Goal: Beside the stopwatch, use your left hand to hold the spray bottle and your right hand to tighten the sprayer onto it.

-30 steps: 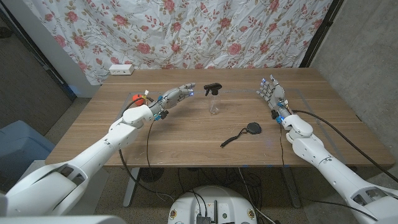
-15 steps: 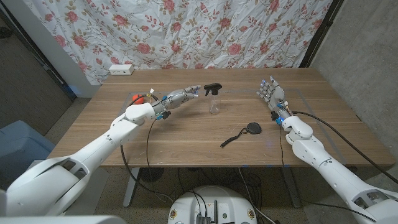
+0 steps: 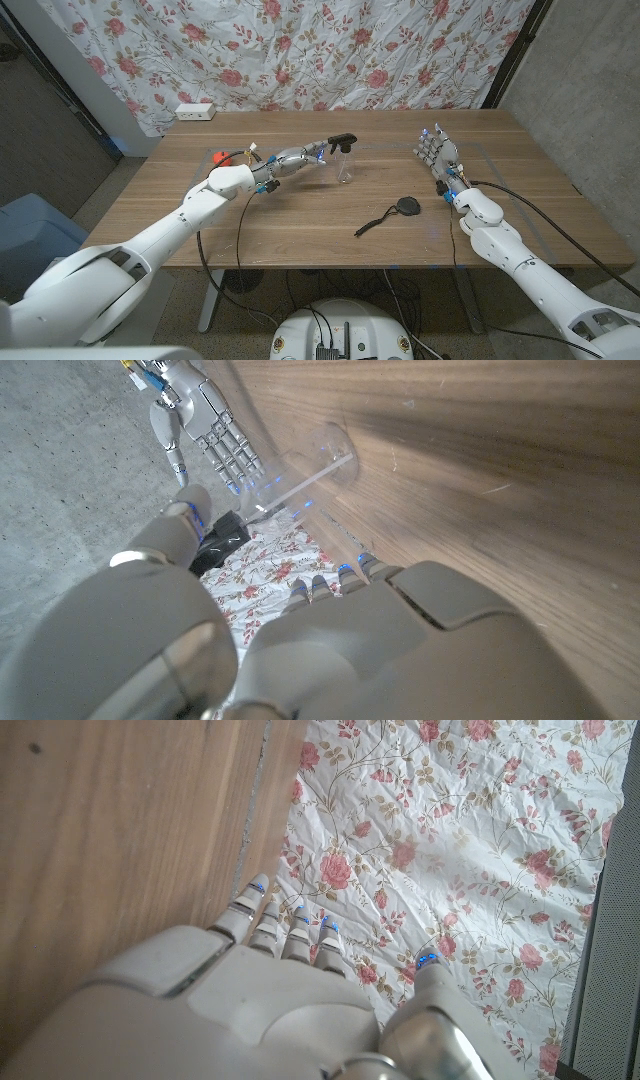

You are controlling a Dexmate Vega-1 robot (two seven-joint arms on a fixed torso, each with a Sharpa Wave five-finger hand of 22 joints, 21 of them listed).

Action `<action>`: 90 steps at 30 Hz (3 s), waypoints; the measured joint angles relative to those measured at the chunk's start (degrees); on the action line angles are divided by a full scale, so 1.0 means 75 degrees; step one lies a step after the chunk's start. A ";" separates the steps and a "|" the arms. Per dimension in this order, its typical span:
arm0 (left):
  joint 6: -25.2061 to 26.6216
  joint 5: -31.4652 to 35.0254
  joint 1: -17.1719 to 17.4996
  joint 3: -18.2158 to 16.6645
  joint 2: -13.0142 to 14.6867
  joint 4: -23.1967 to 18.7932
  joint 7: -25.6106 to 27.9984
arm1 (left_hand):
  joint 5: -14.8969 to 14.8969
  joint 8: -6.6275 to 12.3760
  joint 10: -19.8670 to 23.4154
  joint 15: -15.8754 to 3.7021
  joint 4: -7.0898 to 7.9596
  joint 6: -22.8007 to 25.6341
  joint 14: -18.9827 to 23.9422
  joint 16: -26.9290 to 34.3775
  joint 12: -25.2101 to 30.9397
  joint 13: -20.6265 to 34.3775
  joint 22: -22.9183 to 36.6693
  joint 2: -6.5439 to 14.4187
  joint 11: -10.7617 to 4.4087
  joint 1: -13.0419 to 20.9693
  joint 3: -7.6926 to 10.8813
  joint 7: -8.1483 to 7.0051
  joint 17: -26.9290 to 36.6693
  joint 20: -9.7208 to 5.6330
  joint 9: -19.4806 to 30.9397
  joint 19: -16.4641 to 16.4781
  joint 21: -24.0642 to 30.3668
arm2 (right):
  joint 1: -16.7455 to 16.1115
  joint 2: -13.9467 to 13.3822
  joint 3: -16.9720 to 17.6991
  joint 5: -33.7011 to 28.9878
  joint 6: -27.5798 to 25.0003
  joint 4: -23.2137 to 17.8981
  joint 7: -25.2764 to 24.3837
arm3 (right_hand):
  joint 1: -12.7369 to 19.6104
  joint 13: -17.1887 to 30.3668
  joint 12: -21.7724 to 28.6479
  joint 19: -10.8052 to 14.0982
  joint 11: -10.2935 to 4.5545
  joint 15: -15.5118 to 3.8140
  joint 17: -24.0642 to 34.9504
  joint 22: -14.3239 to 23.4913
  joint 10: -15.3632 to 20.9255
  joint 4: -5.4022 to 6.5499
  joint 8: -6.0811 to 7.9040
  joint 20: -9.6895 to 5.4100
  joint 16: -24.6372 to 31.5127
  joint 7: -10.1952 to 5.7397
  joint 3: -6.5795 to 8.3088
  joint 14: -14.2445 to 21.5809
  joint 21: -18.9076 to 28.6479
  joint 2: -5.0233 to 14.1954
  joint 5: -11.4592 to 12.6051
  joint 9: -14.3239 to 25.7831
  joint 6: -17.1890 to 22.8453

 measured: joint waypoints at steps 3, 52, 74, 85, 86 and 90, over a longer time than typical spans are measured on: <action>-0.0034 0.0079 -0.0042 0.0042 -0.0045 0.0060 -0.0001 | 0.0000 0.0000 -0.0013 0.0000 0.0005 -0.0022 0.0000 0.0000 0.0000 0.0000 0.0000 -0.0015 0.0013 0.0014 -0.0005 0.0020 0.0000 0.0000 0.0000 0.0000 0.0000 | -0.0006 0.0001 0.0002 -0.0001 0.0007 0.0004 0.0000 | 0.0000 0.0000 0.0000 0.0000 0.0000 0.0000 -0.0035 0.0000 0.0000 0.0000 0.0000 0.0000 0.0000 0.0000 0.0000 0.0000 0.0000 0.0000 0.0000 0.0000 0.0000; -0.1642 0.0786 -0.1524 0.0723 -0.1788 0.3623 -0.0132 | 0.0030 0.0626 0.1705 -0.0178 0.0019 0.1435 0.1577 0.0268 0.0430 0.0076 0.0000 -0.0267 -0.0075 0.1234 -0.0405 0.0130 0.0000 -0.0008 0.0037 0.0788 0.0210 | 0.0132 0.0349 0.0150 0.0339 0.0497 0.0646 0.0455 | -0.0031 0.0001 0.0000 0.0016 0.0000 -0.0001 -0.0107 0.0000 0.0001 -0.0033 0.0000 0.0097 0.0017 -0.0042 -0.0033 0.0001 0.0031 0.0031 0.0000 0.0000 -0.0039; -0.2016 0.0934 -0.1719 0.0816 -0.2234 0.4403 0.0386 | -0.0061 0.1674 0.3822 -0.0232 0.0038 0.3479 0.3799 0.0402 0.0746 0.0282 0.0000 -0.0228 -0.0313 0.2762 -0.1018 0.0241 0.0075 -0.0022 0.0228 0.1845 0.0161 | 0.0192 0.0502 0.0300 0.0656 0.0614 0.0877 0.0712 | -0.0031 0.0001 0.0000 -0.0012 0.0000 -0.0001 -0.0105 0.0000 0.0001 -0.0032 0.0000 0.0123 0.0016 -0.0042 -0.0033 0.0002 0.0031 0.0031 0.0000 0.0000 -0.0038; -0.2194 0.1004 -0.1829 0.0865 -0.2459 0.4813 0.0692 | -0.0061 0.2204 0.4770 -0.0276 0.0125 0.4205 0.4644 0.0570 0.0994 0.0475 0.0000 -0.0041 -0.0456 0.3164 -0.1482 0.0224 0.0145 -0.0022 0.0342 0.2411 0.0161 | 0.0192 0.0446 0.0298 0.0609 0.0540 0.0862 0.0670 | -0.0031 0.0001 0.0000 -0.0012 0.0000 -0.0001 -0.0142 0.0000 0.0001 -0.0032 0.0000 0.0123 0.0015 -0.0042 -0.0033 0.0001 0.0031 0.0031 0.0000 -0.0001 -0.0038; -0.2206 0.1007 -0.1835 0.0869 -0.2473 0.4839 0.0712 | -0.0061 0.2261 0.4857 -0.0272 0.0137 0.4279 0.4735 0.0602 0.1038 0.0504 0.0000 -0.0022 -0.0486 0.3182 -0.1534 0.0216 0.0146 -0.0039 0.0349 0.2438 0.0161 | 0.0192 0.0444 0.0297 0.0609 0.0540 0.0860 0.0670 | -0.0031 0.0001 0.0000 -0.0012 0.0000 -0.0001 -0.0142 0.0000 0.0001 -0.0032 0.0000 0.0123 0.0015 -0.0042 -0.0033 0.0002 0.0031 0.0030 0.0000 0.0000 -0.0038; -0.2256 0.1022 -0.1846 0.0877 -0.2532 0.4935 0.0846 | -0.0061 0.2508 0.5240 -0.0279 0.0180 0.4573 0.5075 0.0751 0.1165 0.0642 0.0019 0.0059 -0.0613 0.3262 -0.1749 0.0182 0.0197 -0.0038 0.0408 0.2728 0.0210 | 0.0177 0.0407 0.0279 0.0565 0.0505 0.0809 0.0634 | -0.0031 0.0001 0.0000 -0.0012 0.0000 -0.0001 -0.0142 0.0000 0.0001 -0.0032 0.0000 0.0123 0.0015 -0.0042 -0.0033 0.0002 0.0031 0.0030 0.0000 0.0000 -0.0038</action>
